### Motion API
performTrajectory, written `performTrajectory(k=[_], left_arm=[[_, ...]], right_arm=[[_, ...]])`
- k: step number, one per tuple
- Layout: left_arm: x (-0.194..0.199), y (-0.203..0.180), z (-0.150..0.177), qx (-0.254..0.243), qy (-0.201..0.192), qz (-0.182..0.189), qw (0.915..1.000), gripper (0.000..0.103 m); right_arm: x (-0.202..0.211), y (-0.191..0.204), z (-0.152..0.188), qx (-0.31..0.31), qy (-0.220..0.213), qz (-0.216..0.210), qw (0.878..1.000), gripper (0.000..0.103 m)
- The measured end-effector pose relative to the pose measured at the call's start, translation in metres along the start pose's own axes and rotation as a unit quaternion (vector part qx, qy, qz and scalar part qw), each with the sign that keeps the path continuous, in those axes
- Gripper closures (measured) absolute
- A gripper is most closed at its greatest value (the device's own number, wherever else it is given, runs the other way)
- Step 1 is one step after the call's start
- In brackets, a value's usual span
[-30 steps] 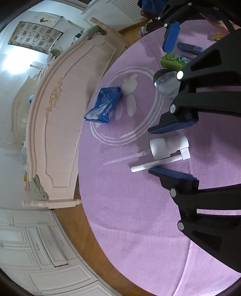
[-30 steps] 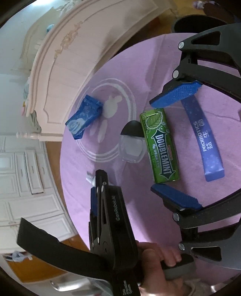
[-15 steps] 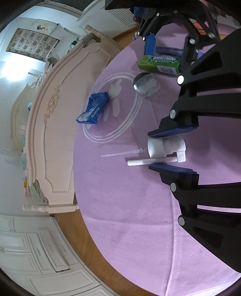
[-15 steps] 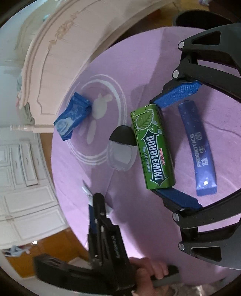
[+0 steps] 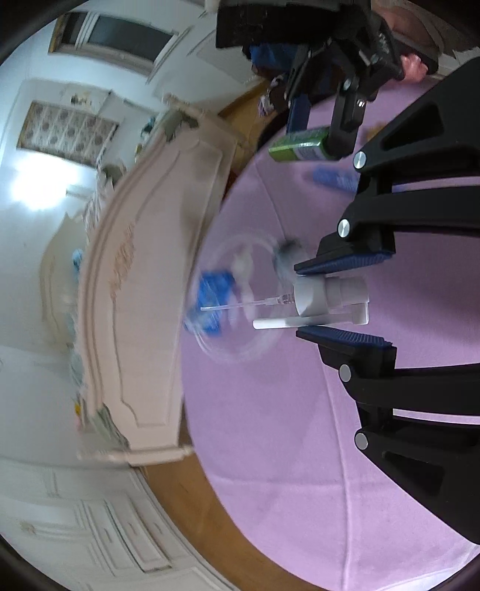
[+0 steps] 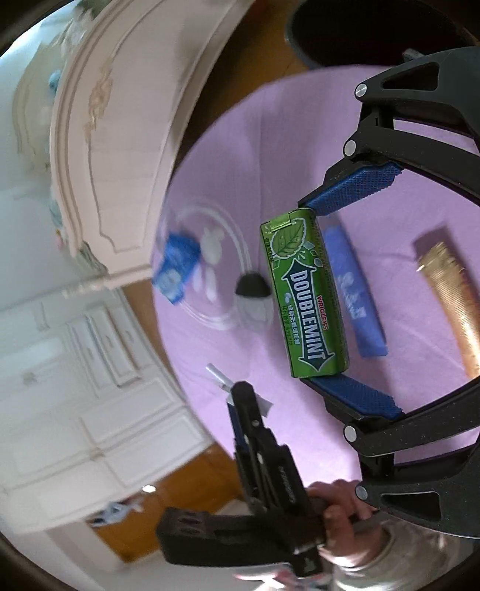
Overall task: Collect trash
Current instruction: 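Carry the nozzle and gum box to the bin and open both tools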
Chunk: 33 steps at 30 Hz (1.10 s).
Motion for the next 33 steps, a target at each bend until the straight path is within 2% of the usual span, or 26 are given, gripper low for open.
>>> performTrajectory(k=[7,9,10,17,23,33], left_arm=[[-0.004,-0.077,-0.020,-0.057,-0.010,0.055,0.9968,0.074],[-0.012,-0.104,-0.023,-0.076,-0.006,0.069,0.9947,0.075],[-0.017,-0.118,-0.024,-0.087,-0.003,0.076,0.9933,0.080],[-0.043,-0.190,-0.025,-0.131,0.017,0.127,0.9830,0.080],[-0.067,-0.227,-0.026,-0.145,0.037,0.152,0.9770,0.080],[-0.094,-0.274,-0.014,-0.180,0.068,0.163,0.9677,0.080]], right_arm=[[0.058,-0.071,0.019,-0.101,-0.058,0.041,0.992,0.020],[0.069,-0.092,0.026,-0.126,-0.067,0.050,0.988,0.020],[0.076,-0.104,0.031,-0.140,-0.071,0.058,0.986,0.020],[0.099,-0.168,0.061,-0.209,-0.089,0.087,0.970,0.020],[0.106,-0.202,0.082,-0.246,-0.096,0.099,0.959,0.020],[0.103,-0.235,0.109,-0.284,-0.095,0.105,0.948,0.020]])
Point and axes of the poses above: each gripper's, at about its wrist camera, not at the fingertips, and x roughly against the way its jaws point, y to its left, z to its underside, the point moved 7 cm from there along -x, roughly the way its jaws point, and after that the axes turned 6 degrees about y, right-handed, at the moved point
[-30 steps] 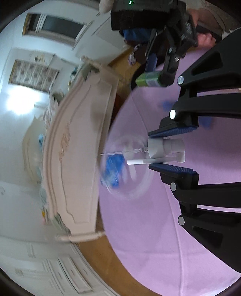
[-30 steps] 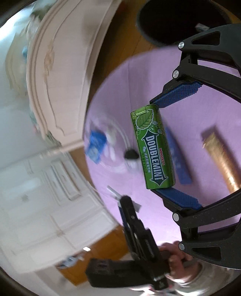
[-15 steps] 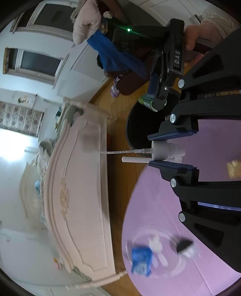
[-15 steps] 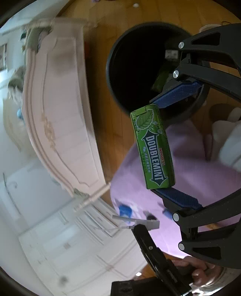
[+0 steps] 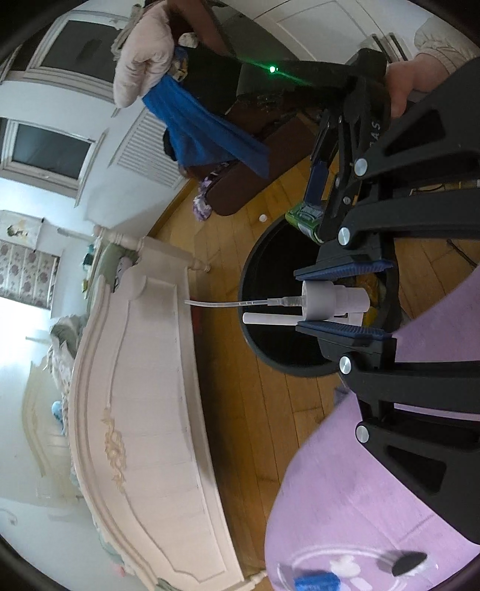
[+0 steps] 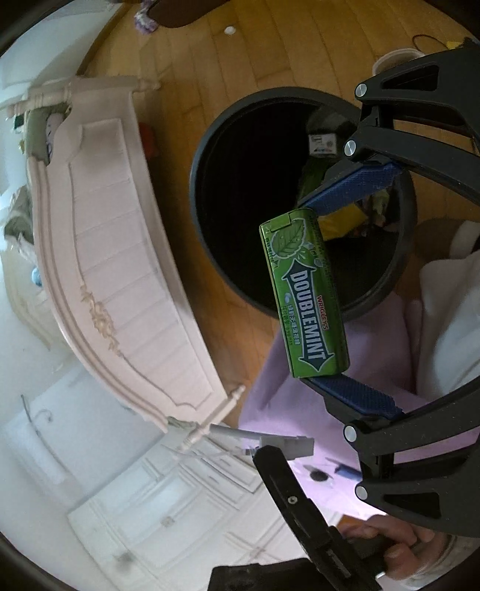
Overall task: Collect trash
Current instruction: 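Carry the nozzle and gum box to the bin and open both tools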
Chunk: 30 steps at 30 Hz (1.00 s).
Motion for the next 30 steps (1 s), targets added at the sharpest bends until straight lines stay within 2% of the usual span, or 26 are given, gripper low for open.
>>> performTrajectory(k=[13,23,28,29,30], left_arm=[[-0.034,-0.015,-0.001,-0.006,0.039,0.023,0.9989,0.080],[-0.046,-0.027,0.000,-0.019,0.054,0.035,0.9977,0.080],[-0.044,-0.028,-0.002,-0.027,0.054,0.037,0.9975,0.076],[-0.043,-0.029,-0.001,-0.030,0.054,0.036,0.9974,0.074],[-0.041,-0.028,0.000,-0.032,0.053,0.034,0.9975,0.067]], right_arm=[[-0.017,-0.042,0.014,-0.034,0.014,0.024,0.999,0.020],[-0.024,-0.053,0.021,-0.054,0.028,0.030,0.998,0.020],[-0.027,-0.057,0.023,-0.067,0.039,0.035,0.996,0.020],[-0.026,-0.057,0.023,-0.068,0.039,0.037,0.996,0.018],[-0.025,-0.057,0.023,-0.068,0.037,0.038,0.996,0.015]])
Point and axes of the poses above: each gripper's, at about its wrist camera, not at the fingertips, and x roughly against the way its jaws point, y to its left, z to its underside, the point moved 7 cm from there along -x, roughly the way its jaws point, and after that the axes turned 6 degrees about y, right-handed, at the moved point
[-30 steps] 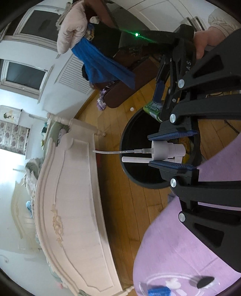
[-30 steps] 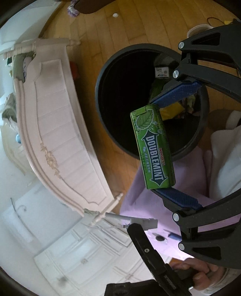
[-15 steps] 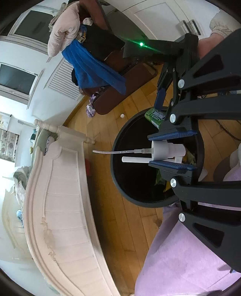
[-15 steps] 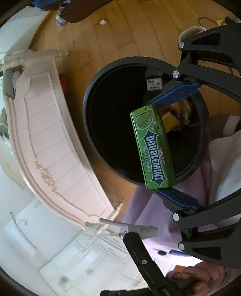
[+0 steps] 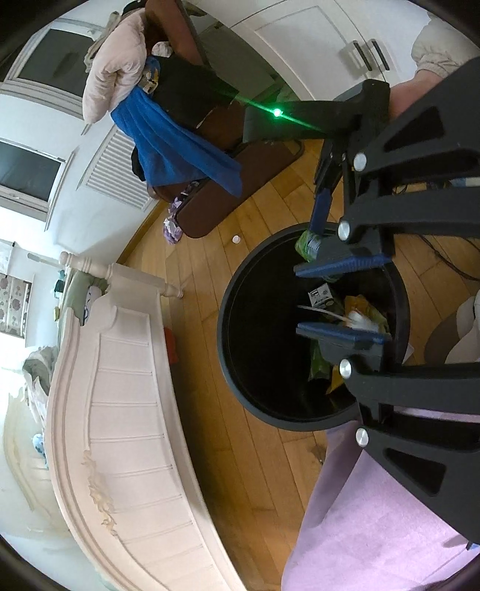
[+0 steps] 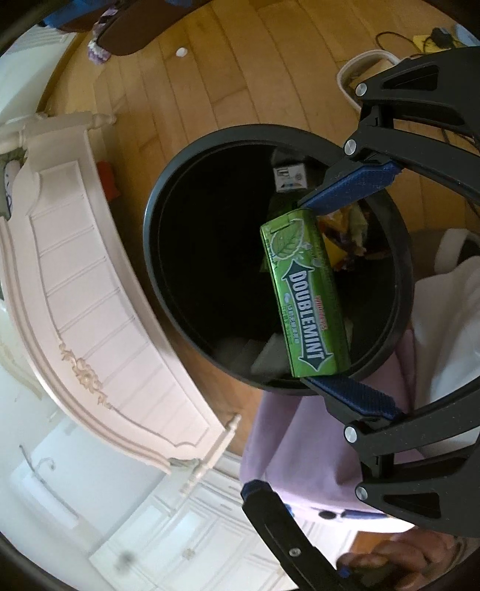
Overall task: Collect trash
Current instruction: 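Carry the nozzle and gum box to the bin and open both tools, then grasp the blue probiotic stick with the left tool while the right tool grasps the gold wrapper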
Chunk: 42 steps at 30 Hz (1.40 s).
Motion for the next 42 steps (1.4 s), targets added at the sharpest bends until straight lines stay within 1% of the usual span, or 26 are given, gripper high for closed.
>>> performTrajectory(k=[1,3,7,10,12,14,18,20,23,25,27,28,29,30,32,33,35,36,37,38,39,41,42], left_arm=[[0.002,0.000,0.000,0.000,-0.003,-0.003,1.0000,0.059],[0.008,0.002,0.003,0.002,-0.009,-0.003,1.0000,0.055],[0.024,0.008,0.009,0.015,-0.019,0.003,0.9997,0.055],[0.041,0.016,0.016,0.027,-0.029,-0.002,0.9992,0.053],[0.055,0.027,0.025,0.039,-0.039,-0.014,0.9984,0.051],[0.066,0.037,0.034,0.052,-0.044,-0.024,0.9974,0.051],[0.094,0.076,0.065,0.085,-0.048,-0.056,0.9937,0.051],[0.105,0.094,0.080,0.095,-0.046,-0.077,0.9915,0.051],[0.120,0.125,0.105,0.104,-0.038,-0.123,0.9862,0.052],[0.124,0.137,0.116,0.107,-0.030,-0.135,0.9846,0.052],[0.125,0.146,0.125,0.110,-0.017,-0.134,0.9846,0.052],[0.124,0.149,0.129,0.110,-0.013,-0.137,0.9844,0.052],[0.122,0.151,0.132,0.110,-0.008,-0.140,0.9841,0.053],[0.120,0.154,0.136,0.108,-0.002,-0.141,0.9841,0.058],[0.111,0.159,0.141,0.105,0.013,-0.147,0.9835,0.062],[0.111,0.159,0.143,0.096,0.005,-0.157,0.9830,0.066],[0.112,0.157,0.148,0.080,0.005,-0.174,0.9814,0.070],[0.112,0.157,0.148,0.072,0.005,-0.188,0.9795,0.075],[0.112,0.158,0.148,0.068,0.003,-0.194,0.9786,0.078],[0.113,0.159,0.149,0.070,-0.001,-0.196,0.9782,0.079],[0.115,0.161,0.149,0.075,-0.003,-0.194,0.9781,0.085],[0.120,0.169,0.152,0.096,-0.010,-0.189,0.9772,0.087],[0.124,0.176,0.155,0.115,-0.016,-0.184,0.9761,0.088]], right_arm=[[0.002,0.001,0.000,0.000,-0.004,0.000,1.000,0.013],[0.005,0.004,0.001,0.002,-0.011,0.001,1.000,0.012],[0.010,0.015,0.004,0.013,-0.013,-0.001,1.000,0.012],[0.013,0.027,0.009,0.025,-0.013,-0.007,1.000,0.012],[0.016,0.036,0.010,0.035,-0.012,-0.012,0.999,0.012],[0.018,0.050,0.014,0.051,-0.012,-0.020,0.998,0.012],[0.026,0.083,0.022,0.097,-0.009,-0.038,0.995,0.012],[0.030,0.105,0.031,0.128,-0.001,-0.051,0.990,0.012],[0.037,0.141,0.048,0.174,0.017,-0.076,0.982,0.012],[0.040,0.167,0.062,0.206,0.033,-0.095,0.974,0.012],[0.040,0.190,0.077,0.234,0.048,-0.107,0.965,0.012],[0.039,0.206,0.089,0.255,0.063,-0.114,0.958,0.012],[0.037,0.218,0.097,0.268,0.075,-0.117,0.953,0.012],[0.033,0.229,0.107,0.279,0.087,-0.116,0.949,0.012],[0.026,0.246,0.123,0.293,0.110,-0.110,0.943,0.014],[0.024,0.251,0.127,0.297,0.118,-0.111,0.941,0.014],[0.016,0.266,0.139,0.307,0.136,-0.110,0.935,0.015],[0.014,0.270,0.142,0.312,0.134,-0.101,0.935,0.016],[0.011,0.277,0.145,0.322,0.130,-0.089,0.933,0.016],[0.008,0.283,0.148,0.328,0.136,-0.086,0.931,0.018],[0.005,0.286,0.150,0.328,0.140,-0.086,0.930,0.020],[-0.004,0.292,0.156,0.337,0.144,-0.067,0.928,0.023],[-0.007,0.294,0.160,0.349,0.142,-0.053,0.925,0.030]])
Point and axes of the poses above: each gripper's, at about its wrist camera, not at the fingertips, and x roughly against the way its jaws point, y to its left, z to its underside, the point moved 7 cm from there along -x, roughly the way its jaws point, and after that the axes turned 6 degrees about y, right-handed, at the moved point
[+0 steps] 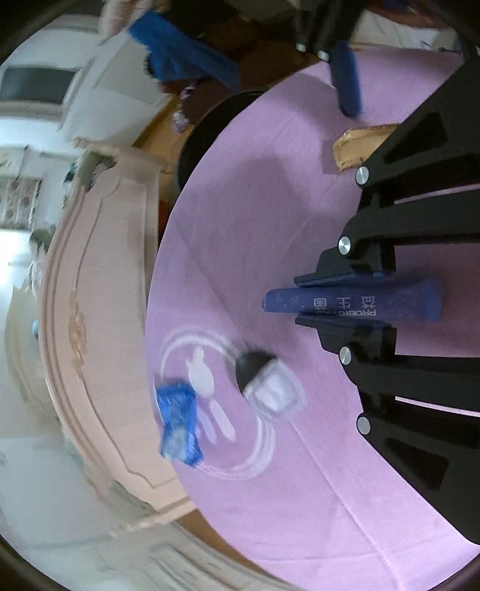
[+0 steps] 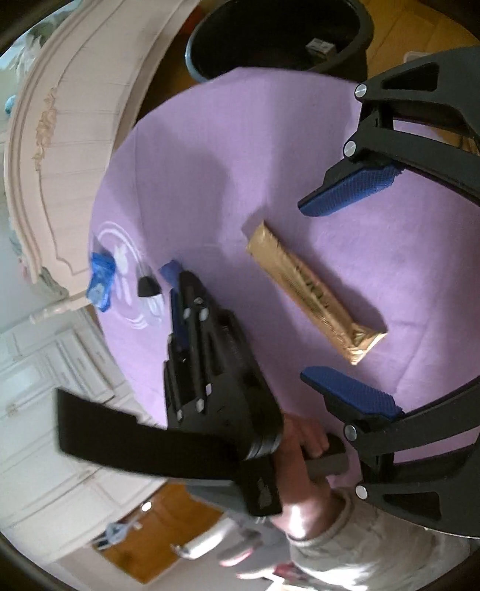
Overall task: Collect trash
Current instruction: 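Grasp the blue probiotic stick with the left tool while the right tool grasps the gold wrapper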
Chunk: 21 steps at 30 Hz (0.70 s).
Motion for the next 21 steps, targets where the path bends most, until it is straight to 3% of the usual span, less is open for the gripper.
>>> performTrajectory(k=[4,7,11,14,21], left_arm=[[0.009,0.023,0.006,0.049,-0.010,0.027,0.9984,0.088],[0.021,0.036,0.013,0.064,-0.021,0.034,0.9972,0.088],[0.034,0.045,0.021,0.085,-0.033,0.046,0.9947,0.088],[0.042,0.051,0.025,0.096,-0.042,0.053,0.9931,0.088],[0.051,0.053,0.019,0.105,-0.054,0.073,0.9904,0.088]], right_arm=[[-0.015,0.007,-0.002,0.048,-0.003,0.074,0.996,0.042],[-0.021,0.006,-0.007,0.068,-0.012,0.107,0.992,0.059],[-0.024,-0.002,-0.013,0.056,-0.017,0.094,0.994,0.093],[-0.018,-0.009,-0.013,0.030,-0.027,0.052,0.998,0.096],[0.015,-0.026,-0.026,-0.016,-0.080,-0.002,0.997,0.096]])
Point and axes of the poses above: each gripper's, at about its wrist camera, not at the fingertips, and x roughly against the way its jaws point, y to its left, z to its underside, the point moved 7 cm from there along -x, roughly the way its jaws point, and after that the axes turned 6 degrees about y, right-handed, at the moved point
